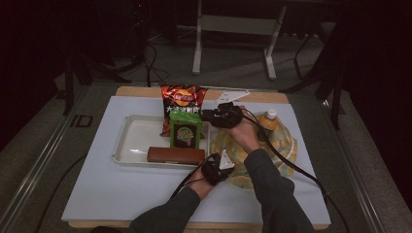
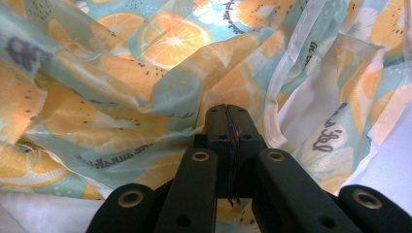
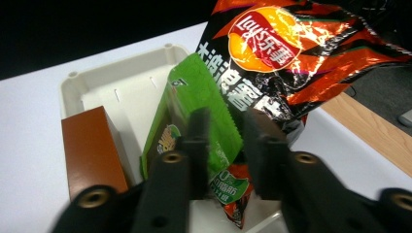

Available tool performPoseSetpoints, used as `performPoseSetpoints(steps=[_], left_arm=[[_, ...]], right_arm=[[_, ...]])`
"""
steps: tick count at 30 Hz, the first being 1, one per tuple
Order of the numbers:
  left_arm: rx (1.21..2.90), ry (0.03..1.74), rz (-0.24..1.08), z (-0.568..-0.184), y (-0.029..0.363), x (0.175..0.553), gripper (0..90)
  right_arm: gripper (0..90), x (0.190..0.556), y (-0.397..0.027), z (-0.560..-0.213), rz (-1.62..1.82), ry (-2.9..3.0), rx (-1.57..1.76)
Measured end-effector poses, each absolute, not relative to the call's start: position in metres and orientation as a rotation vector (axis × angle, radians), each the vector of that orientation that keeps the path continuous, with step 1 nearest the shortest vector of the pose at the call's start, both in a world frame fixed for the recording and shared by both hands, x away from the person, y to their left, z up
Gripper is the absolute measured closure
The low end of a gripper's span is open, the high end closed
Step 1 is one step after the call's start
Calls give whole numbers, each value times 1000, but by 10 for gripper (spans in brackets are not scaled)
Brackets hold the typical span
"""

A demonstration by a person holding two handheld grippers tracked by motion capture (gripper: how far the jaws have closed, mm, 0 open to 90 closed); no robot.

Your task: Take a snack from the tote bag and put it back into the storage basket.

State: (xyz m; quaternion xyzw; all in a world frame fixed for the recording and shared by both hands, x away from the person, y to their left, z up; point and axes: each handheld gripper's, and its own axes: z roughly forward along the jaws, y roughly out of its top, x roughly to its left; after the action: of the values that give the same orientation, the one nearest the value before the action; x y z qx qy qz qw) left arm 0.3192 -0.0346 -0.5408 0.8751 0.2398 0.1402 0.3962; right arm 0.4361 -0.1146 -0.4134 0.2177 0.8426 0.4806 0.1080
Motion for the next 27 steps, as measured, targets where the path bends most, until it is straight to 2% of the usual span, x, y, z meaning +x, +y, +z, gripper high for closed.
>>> performPoseSetpoints(steps=[2, 11, 27], left_arm=[[2218, 608, 356, -541, -35, 319, 887], [2219, 607, 357, -541, -35, 319, 887], [2218, 608, 356, -541, -35, 319, 884]], right_arm=[[842, 434, -117, -414, 1418, 2496, 619], [897, 428, -117, -419, 1387, 2507, 594], [876, 411, -137, -424, 1249, 2514, 554]])
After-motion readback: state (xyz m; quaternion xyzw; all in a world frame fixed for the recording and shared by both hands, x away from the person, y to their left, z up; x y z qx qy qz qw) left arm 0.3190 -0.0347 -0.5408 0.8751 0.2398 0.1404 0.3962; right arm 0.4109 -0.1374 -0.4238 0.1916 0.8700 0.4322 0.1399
